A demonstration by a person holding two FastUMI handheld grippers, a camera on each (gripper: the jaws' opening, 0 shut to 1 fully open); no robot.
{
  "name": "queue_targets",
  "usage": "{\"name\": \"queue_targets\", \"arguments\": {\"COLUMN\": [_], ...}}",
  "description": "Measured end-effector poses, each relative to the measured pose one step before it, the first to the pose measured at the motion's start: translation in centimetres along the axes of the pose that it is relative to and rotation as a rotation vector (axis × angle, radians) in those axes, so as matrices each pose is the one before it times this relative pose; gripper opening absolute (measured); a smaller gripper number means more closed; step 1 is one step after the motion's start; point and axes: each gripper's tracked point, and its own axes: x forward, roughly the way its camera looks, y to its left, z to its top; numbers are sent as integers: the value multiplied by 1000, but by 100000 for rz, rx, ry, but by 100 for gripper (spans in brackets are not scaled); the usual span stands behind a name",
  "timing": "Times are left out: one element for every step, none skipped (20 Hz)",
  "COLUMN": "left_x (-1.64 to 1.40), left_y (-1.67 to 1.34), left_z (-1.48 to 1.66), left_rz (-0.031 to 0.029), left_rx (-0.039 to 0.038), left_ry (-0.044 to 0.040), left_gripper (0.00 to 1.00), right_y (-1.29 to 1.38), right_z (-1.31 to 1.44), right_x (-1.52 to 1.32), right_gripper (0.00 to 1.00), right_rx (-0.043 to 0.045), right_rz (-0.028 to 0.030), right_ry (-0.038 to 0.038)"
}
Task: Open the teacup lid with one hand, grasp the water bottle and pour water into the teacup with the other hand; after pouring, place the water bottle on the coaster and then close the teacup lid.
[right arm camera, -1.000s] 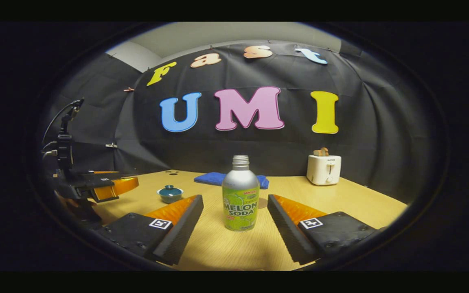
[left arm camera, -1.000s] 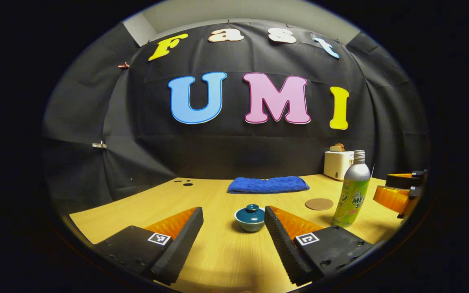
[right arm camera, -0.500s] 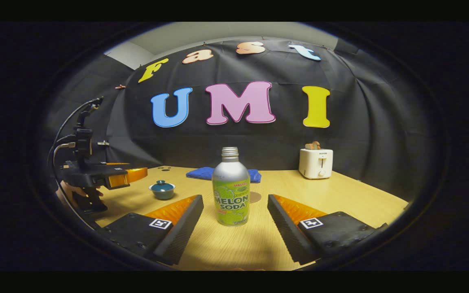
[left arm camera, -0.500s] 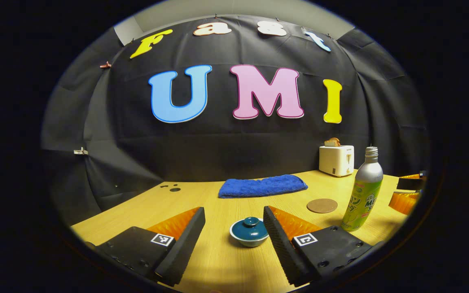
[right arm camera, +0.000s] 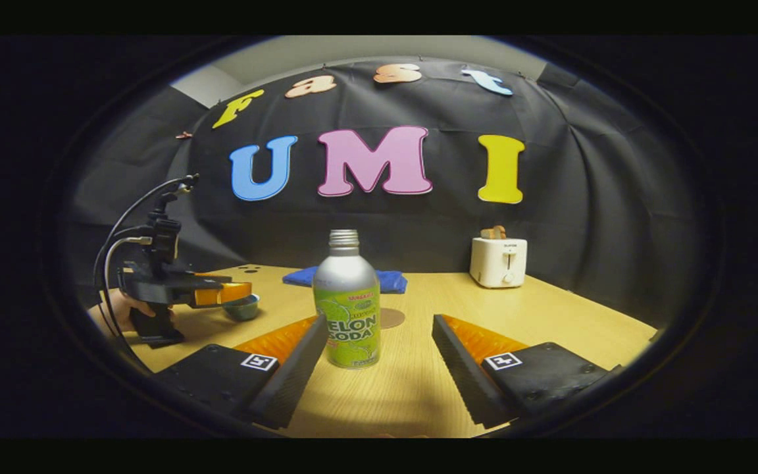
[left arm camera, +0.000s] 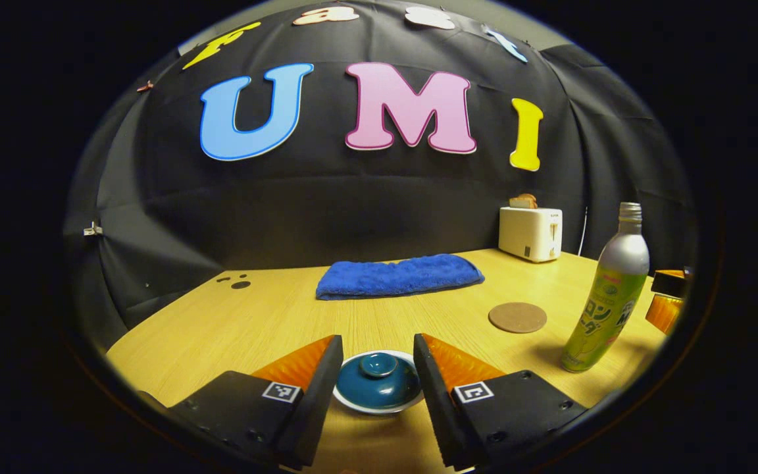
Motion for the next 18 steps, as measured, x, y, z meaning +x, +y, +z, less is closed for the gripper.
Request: {"name": "queue_targets", "arguments": {"left_x": [354, 365, 163, 190, 274, 18, -6, 81, 80, -50, -24, 4, -51, -151, -163, -244, -325, -443], "left_y": [15, -47, -32, -141, -48, 5, 48, -14, -62, -4, 24, 66, 151, 128, 105, 29, 150, 352], "left_z": [-149, 181, -50, -62, -237, -17, -57, 14, -71, 97, 108, 124, 146, 294, 279, 374, 522, 631], "left_rz": [285, 270, 466, -203, 421, 614, 705, 435, 450, 344, 241, 403, 688, 610, 509, 629, 759, 1199], "left_rx": [175, 545, 910, 726, 888, 655, 508, 239, 344, 234, -26, -559, -832, -1281, -748, -315, 317, 686], "left_ry": [707, 482, 55, 910, 783, 564, 346, 150, 265, 16, -465, -684, -1209, -1709, -1360, -1531, -1598, -1822], "left_gripper": [69, 64, 62, 60, 57, 53, 47, 39, 37, 35, 35, 33, 32, 34, 31, 31, 31, 31], "right_y": [44, -5, 61, 55, 154, 78, 41, 86, -10, -77, -6, -12, 14, 7, 64, 44, 132, 41], "right_z": [-74, -89, -189, -18, -11, 45, -37, -60, -13, -28, -76, -46, -13, -1, 34, -13, 71, -76], "right_x": [174, 337, 106, 257, 90, 16, 113, 50, -11, 99, -57, 42, -39, 53, -31, -24, 148, 3], "right_gripper": [98, 98, 98, 98, 98, 98, 98, 98, 98, 98, 98, 98, 98, 99, 98, 98, 98, 99], "right_rx": [153, -108, -153, 67, 328, 69, -61, -110, 1, 113, 122, 170, 97, 7, -187, -400, -615, -574], "right_rz": [197, 238, 331, 492, 587, 382, 338, 278, 137, 47, -44, -88, 68, -17, -134, 72, 96, -29], "right_ry": [263, 446, 394, 340, -252, 162, 104, 177, 54, 126, 297, 501, 541, 218, -193, -13, 124, 170]}}
